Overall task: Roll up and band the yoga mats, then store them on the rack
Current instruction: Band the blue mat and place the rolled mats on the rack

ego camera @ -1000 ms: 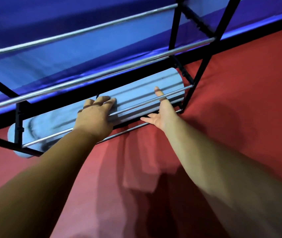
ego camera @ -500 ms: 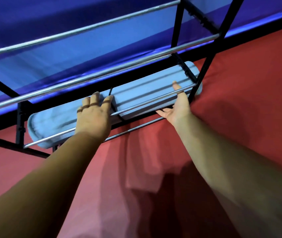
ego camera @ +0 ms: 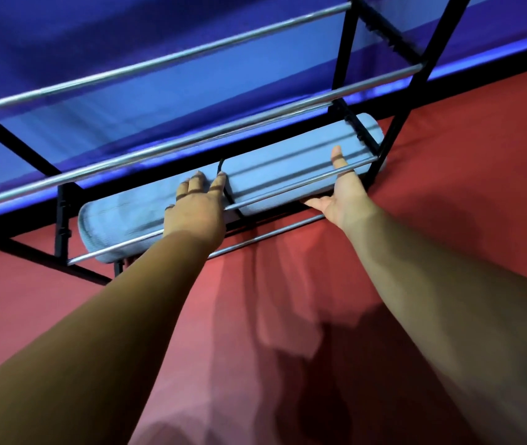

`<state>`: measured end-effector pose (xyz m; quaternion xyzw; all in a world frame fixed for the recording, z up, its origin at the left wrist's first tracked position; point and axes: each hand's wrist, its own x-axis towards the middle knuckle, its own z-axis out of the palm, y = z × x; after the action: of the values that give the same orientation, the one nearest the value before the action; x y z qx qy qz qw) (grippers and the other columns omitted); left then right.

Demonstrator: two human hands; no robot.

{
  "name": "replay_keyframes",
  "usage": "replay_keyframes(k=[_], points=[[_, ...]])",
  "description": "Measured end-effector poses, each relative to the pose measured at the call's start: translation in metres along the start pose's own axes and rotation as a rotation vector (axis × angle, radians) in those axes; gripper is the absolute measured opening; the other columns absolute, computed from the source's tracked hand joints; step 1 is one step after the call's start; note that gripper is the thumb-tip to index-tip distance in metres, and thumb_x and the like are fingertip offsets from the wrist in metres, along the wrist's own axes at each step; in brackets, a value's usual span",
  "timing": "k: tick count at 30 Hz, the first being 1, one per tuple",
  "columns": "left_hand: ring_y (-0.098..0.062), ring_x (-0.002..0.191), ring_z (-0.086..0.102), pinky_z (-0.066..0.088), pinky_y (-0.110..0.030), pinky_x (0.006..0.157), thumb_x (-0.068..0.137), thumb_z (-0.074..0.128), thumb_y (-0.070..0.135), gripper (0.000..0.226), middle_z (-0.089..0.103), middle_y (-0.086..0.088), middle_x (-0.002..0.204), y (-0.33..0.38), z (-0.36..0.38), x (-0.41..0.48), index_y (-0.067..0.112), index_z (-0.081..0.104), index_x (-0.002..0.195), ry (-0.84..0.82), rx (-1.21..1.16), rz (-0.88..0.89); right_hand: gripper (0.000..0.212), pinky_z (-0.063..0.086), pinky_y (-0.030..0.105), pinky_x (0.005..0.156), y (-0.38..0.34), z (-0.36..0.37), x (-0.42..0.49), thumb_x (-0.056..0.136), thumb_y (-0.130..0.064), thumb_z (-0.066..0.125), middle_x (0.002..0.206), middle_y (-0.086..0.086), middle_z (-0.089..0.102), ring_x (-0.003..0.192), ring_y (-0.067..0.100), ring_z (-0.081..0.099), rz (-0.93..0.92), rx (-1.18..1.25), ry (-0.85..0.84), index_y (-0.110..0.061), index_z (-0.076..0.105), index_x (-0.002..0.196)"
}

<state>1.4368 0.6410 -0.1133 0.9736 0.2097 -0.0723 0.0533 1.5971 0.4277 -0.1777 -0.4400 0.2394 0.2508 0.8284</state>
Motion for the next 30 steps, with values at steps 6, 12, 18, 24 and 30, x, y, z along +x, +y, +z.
replay_keyframes(k=[6,12,18,24,30], points=[[-0.037,0.155,0.023,0.038,-0.057,0.116,0.094,0.058,0.011,0.083,0.022,-0.013,0.170,-0.002,-0.003,-0.004,0.028,0.023,0.168,-0.002,0.016,0.024,0.107,0.054,0.074,0.093,0.007,-0.001,0.004,0.065,-0.072,0.091,0.160,0.016,0.049,0.139,0.050,0.051,0.046,-0.011,-0.005,-0.024,0.052,0.152],[-0.045,0.130,0.047,0.042,-0.054,0.111,0.079,0.056,0.023,0.063,0.050,-0.020,0.148,-0.011,-0.008,-0.038,0.007,0.054,0.139,0.196,-0.070,0.198,0.130,0.058,0.070,0.089,0.045,0.017,-0.009,0.060,-0.071,0.093,0.174,0.019,0.018,0.147,0.054,0.040,0.154,-0.064,-0.094,-0.025,0.032,0.165],[-0.037,0.106,0.056,0.048,-0.050,0.093,0.079,0.053,0.013,0.041,0.060,-0.011,0.120,-0.047,-0.002,-0.092,0.009,0.063,0.119,0.392,-0.277,0.208,0.110,0.053,0.054,0.101,0.117,0.053,-0.026,0.079,-0.063,0.085,0.170,0.023,0.026,0.137,0.048,0.054,0.227,-0.147,-0.139,-0.019,0.032,0.164],[-0.028,0.100,0.064,0.054,-0.042,0.084,0.091,0.060,0.023,0.011,0.067,0.000,0.108,-0.108,0.018,-0.118,0.021,0.065,0.100,0.208,-0.467,-0.208,0.103,0.052,0.064,0.106,0.142,0.086,-0.032,0.071,-0.056,0.095,0.156,0.018,0.051,0.131,0.045,0.060,0.249,-0.020,-0.105,-0.012,0.048,0.152],[-0.049,0.119,0.054,0.047,-0.054,0.103,0.094,0.062,0.032,0.041,0.044,-0.018,0.131,-0.149,0.030,-0.120,0.004,0.051,0.122,0.053,-0.471,-0.666,0.085,0.060,0.064,0.092,0.135,0.091,-0.043,0.072,-0.046,0.097,0.134,0.021,0.062,0.118,0.043,0.064,0.231,0.020,-0.078,-0.010,0.056,0.137]])
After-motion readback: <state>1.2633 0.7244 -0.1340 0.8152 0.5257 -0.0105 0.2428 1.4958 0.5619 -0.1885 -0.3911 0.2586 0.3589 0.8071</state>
